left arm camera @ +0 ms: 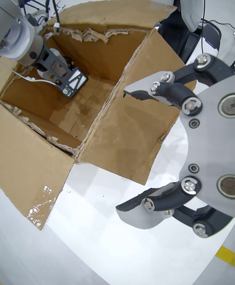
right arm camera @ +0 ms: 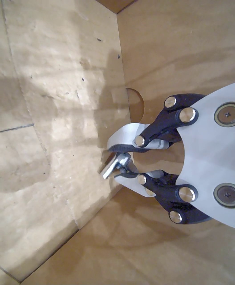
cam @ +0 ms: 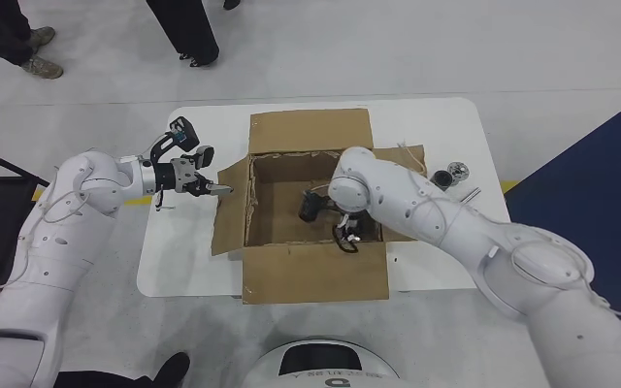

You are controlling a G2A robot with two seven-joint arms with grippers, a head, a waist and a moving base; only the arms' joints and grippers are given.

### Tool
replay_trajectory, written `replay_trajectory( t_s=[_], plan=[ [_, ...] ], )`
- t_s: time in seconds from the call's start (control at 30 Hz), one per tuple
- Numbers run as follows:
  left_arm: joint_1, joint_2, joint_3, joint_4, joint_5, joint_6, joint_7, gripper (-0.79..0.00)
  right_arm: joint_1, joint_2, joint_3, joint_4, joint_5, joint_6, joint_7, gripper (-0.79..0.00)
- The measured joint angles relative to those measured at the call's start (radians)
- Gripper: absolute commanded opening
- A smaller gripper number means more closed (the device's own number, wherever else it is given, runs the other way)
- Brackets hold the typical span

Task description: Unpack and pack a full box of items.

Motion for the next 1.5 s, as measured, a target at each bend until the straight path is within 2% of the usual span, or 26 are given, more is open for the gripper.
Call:
replay_trajectory(
  t_s=[0.17,0.57,0.6,0.63,0.67,0.73,1.2,1.27,1.5],
  plan=[
    [0.0,0.0,0.0,0.0,0.0,0.0,0.0,0.0,0.023,-0.004,0.0,0.007,0.004,-0.029,-0.029,-0.785],
    [0.0,0.0,0.0,0.0,0.0,0.0,0.0,0.0,0.052,0.034,0.0,-0.029,0.04,-0.068,-0.068,-0.785],
    [0.0,0.0,0.0,0.0,0.0,0.0,0.0,0.0,0.052,0.039,0.0,-0.036,0.04,-0.067,-0.068,-0.631],
    [0.0,0.0,0.0,0.0,0.0,0.0,0.0,0.0,0.052,0.042,0.0,-0.041,0.041,-0.066,-0.067,-0.529],
    [0.0,0.0,0.0,0.0,0.0,0.0,0.0,0.0,0.052,0.045,0.0,-0.046,0.043,-0.064,-0.064,-0.474],
    [0.0,0.0,0.0,0.0,0.0,0.0,0.0,0.0,0.05,0.052,0.0,-0.055,0.048,-0.056,-0.057,-0.413],
    [0.0,0.0,0.0,0.0,0.0,0.0,0.0,0.0,0.031,0.102,0.0,-0.169,0.036,-0.03,-0.03,-0.486],
    [0.0,0.0,0.0,0.0,0.0,0.0,0.0,0.0,0.025,0.104,0.0,-0.167,0.044,-0.019,-0.019,-0.526],
    [0.0,0.0,0.0,0.0,0.0,0.0,0.0,0.0,0.017,0.09,0.0,-0.132,0.054,-0.009,-0.009,-0.563]
  ],
)
